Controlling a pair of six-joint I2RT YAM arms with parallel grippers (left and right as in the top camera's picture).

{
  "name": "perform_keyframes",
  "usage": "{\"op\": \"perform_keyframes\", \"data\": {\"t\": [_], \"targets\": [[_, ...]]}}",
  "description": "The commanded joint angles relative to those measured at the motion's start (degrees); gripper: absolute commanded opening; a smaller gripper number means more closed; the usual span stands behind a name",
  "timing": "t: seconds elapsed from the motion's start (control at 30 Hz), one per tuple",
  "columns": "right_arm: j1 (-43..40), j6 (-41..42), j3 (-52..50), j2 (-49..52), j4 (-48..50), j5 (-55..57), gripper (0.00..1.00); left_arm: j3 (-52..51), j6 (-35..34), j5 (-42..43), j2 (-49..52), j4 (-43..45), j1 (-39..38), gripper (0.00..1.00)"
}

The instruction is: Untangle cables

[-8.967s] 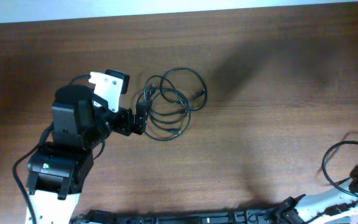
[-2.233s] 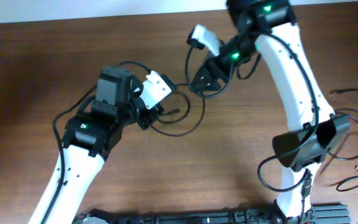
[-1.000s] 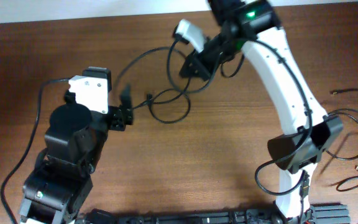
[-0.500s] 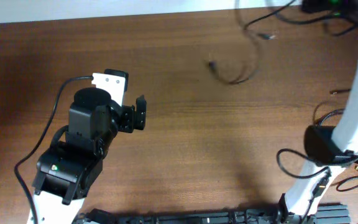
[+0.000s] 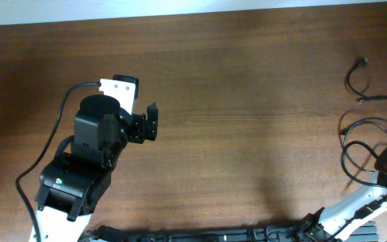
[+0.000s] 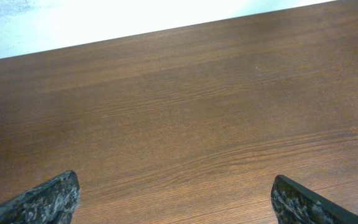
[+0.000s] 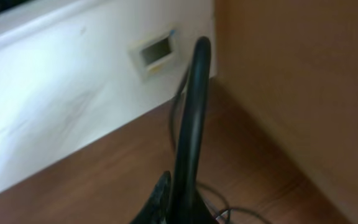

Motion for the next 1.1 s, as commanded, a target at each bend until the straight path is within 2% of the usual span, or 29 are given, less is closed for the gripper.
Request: {"op": "perform_keyframes", "data": {"t": [0.0, 0.17, 0.3, 0.53, 0.8, 0.83, 0.87, 0.9, 0.93, 0.97, 1.0, 1.07], "targets": [[-2.8, 0.4, 1.2, -0.8, 3.5, 0.1, 0.04, 0.7, -0.1, 0.6, 0.1, 0.0, 0.0, 0.99], [-3.3, 0.6, 1.1, 0.3, 11.6, 0.1, 0.04, 0.7, -0.1, 0.6, 0.1, 0.0, 0.0, 0.99], [-3.3, 1.0, 0.5, 3.6, 12.7, 0.1, 0.04, 0.7, -0.1, 0.6, 0.1, 0.0, 0.0, 0.99], [-3.3, 0.9, 0.4, 14.4, 4.5, 0.1, 0.04, 0.7, -0.1, 0.6, 0.1, 0.0, 0.0, 0.99], [-2.2, 0.9, 0.4, 21.7, -2.4, -0.2, 0.04, 0.7, -0.1, 0.6, 0.1, 0.0, 0.0, 0.99], [-1.6, 0.9, 0.3, 22.3, -3.3, -0.2, 0.08, 0.7, -0.1, 0.6, 0.1, 0.0, 0.0, 0.99], [-1.1, 0.9, 0.3, 22.4, -4.0, -0.2, 0.2, 0.7, -0.1, 0.6, 0.1, 0.0, 0.0, 0.99], [0.0, 0.9, 0.3, 22.5, -5.2, -0.2, 0.45, 0.7, -0.1, 0.6, 0.1, 0.0, 0.0, 0.99], [0.9, 0.9, 0.3, 22.5, -5.6, -0.2, 0.62, 0.7, -0.1, 0.6, 0.1, 0.0, 0.0, 0.99], [1.6, 0.9, 0.3, 22.5, -6.0, -0.2, 0.75, 0.7, -0.1, 0.6, 0.1, 0.0, 0.0, 0.99], [2.6, 0.9, 0.3, 22.5, -6.7, -0.1, 0.83, 0.7, -0.1, 0.6, 0.1, 0.0, 0.0, 0.99], [4.2, 0.6, 0.3, 22.5, -7.9, -0.2, 0.87, 0.7, -0.1, 0.6, 0.1, 0.0, 0.0, 0.99]]}}
